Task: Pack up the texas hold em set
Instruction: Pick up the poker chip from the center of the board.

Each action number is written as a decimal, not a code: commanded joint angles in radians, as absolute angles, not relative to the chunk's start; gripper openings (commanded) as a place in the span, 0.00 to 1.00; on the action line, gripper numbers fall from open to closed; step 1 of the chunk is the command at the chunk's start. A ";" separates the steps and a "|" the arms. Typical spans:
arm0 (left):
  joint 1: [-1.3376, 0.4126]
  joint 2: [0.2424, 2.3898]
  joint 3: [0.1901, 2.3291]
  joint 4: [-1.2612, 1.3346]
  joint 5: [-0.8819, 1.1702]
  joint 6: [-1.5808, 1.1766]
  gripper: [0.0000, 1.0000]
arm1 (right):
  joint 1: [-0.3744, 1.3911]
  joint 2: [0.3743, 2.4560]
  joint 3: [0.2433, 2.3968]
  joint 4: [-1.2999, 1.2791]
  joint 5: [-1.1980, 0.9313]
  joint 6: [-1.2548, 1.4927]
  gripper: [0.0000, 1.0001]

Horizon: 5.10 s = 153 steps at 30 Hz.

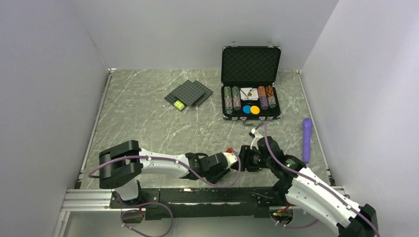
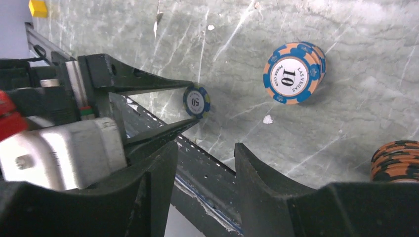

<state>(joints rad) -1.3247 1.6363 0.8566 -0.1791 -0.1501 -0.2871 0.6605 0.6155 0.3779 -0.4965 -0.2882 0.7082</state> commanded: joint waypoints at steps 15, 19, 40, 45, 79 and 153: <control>-1.331 1.558 0.637 -0.041 -0.174 -0.447 0.38 | 0.879 0.797 0.267 -0.163 -0.091 1.021 0.51; -1.331 1.548 0.604 -0.008 -0.169 -0.465 0.38 | 0.892 0.855 0.249 -0.099 -0.087 1.047 0.51; -1.332 1.520 0.607 0.033 -0.122 -0.380 0.59 | 0.929 1.046 0.216 0.107 -0.146 1.090 0.52; -1.332 1.550 0.626 0.014 -0.138 -0.370 0.58 | 0.934 1.058 0.214 0.109 -0.141 1.095 0.52; -1.436 1.645 0.586 -0.009 -0.244 -0.509 0.27 | 0.945 1.009 0.190 0.064 -0.158 1.128 0.54; -1.407 1.166 0.543 -0.155 -0.327 -0.424 0.99 | 0.934 0.880 0.315 -0.068 -0.062 0.996 0.00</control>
